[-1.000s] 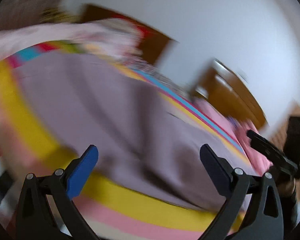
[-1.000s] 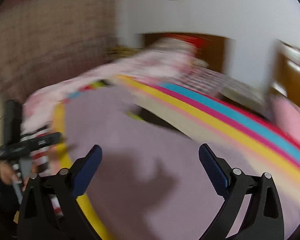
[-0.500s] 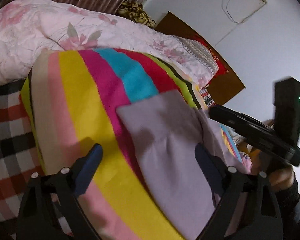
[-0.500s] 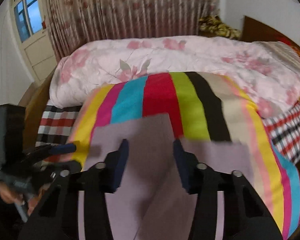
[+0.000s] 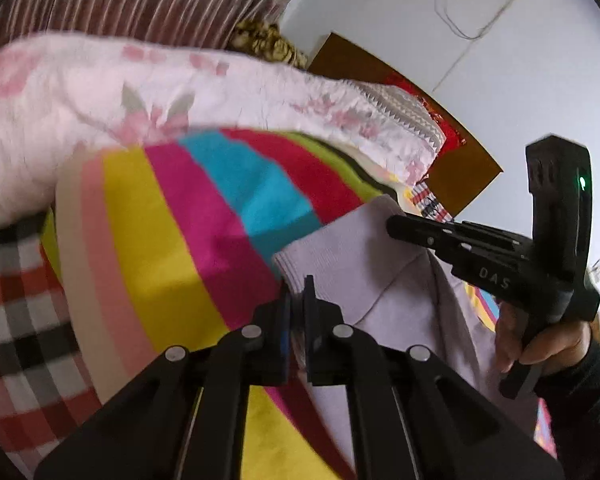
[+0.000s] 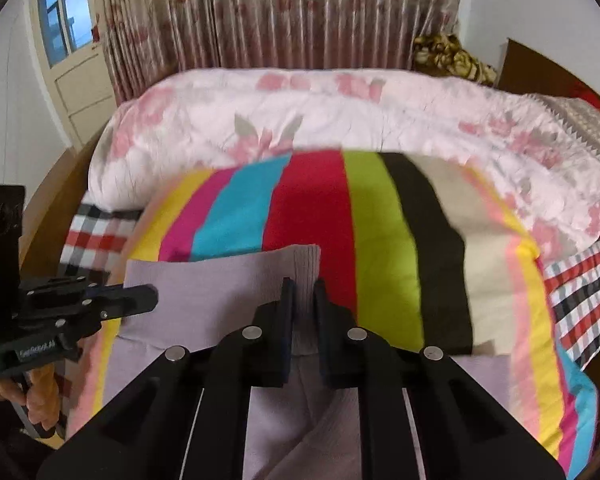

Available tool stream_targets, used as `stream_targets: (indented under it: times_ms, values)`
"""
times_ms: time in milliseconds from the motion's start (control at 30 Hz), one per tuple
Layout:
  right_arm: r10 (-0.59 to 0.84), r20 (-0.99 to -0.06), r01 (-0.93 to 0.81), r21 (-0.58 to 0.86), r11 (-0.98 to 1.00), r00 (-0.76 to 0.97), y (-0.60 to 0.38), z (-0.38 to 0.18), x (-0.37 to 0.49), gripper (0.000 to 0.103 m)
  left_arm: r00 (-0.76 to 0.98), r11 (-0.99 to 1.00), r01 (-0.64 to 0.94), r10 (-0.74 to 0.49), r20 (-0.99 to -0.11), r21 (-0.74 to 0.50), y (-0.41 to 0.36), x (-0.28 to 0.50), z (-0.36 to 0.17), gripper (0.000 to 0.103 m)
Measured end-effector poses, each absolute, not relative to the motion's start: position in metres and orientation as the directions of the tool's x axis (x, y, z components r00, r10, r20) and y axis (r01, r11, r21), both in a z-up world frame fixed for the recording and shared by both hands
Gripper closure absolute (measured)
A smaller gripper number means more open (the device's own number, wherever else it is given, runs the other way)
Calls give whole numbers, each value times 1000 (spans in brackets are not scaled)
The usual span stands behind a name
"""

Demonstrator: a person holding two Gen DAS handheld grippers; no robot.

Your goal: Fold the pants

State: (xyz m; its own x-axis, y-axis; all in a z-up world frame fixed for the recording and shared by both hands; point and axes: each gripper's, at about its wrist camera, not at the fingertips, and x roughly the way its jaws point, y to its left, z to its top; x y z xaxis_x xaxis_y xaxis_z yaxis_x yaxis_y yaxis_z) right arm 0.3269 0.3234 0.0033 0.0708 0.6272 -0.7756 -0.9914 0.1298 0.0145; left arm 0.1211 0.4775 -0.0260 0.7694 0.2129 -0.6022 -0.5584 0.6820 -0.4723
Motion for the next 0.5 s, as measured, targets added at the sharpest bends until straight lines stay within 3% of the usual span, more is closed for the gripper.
stream_targets:
  times_ms: [100, 167, 200, 267, 300, 367, 500]
  values:
    - [546, -835, -989, 15, 150, 70, 340, -23, 329, 88, 722, 646, -608, 207, -660, -462, 485, 131, -39, 97]
    - [560, -827, -980, 64, 188, 53, 335, -23, 336, 84, 705, 621, -627, 195, -681, -471, 489, 131, -53, 91]
    - [558, -829, -974, 90, 206, 41, 331, -21, 339, 65, 712, 623, -623, 200, -673, -473, 488, 126, -52, 83]
    - [582, -812, -962, 115, 249, 53, 308, -4, 344, 35, 697, 620, -650, 255, -671, -439, 484, 113, -43, 32]
    - [598, -798, -962, 104, 251, 70, 298, 3, 343, 36, 695, 614, -667, 307, -650, -423, 480, 101, -36, 6]
    - [590, -802, -968, 66, 242, 93, 273, 12, 338, 36, 724, 625, -655, 357, -591, -424, 469, 80, -22, 6]
    - [510, -853, -966, 29, 255, 109, 250, -8, 327, 38, 783, 666, -574, 277, -557, -476, 441, 68, -17, 6]
